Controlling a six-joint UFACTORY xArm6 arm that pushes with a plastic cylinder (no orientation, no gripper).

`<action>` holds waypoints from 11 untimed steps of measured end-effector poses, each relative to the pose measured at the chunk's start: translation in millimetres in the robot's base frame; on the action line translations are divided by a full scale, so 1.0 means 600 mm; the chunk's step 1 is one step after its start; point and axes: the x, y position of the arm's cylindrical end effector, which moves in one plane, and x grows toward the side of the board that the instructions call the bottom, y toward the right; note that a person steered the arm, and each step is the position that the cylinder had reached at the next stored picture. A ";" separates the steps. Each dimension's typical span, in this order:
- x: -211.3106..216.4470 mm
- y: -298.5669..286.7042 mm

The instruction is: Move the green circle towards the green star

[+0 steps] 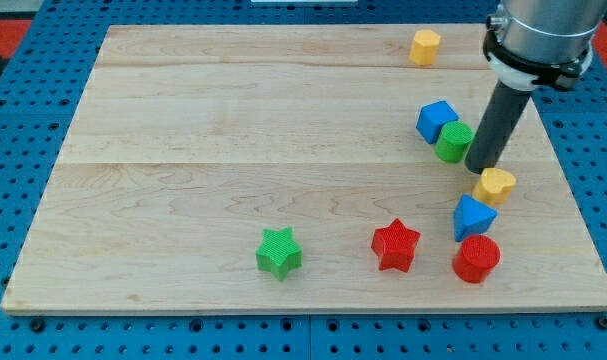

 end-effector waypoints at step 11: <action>0.096 -0.541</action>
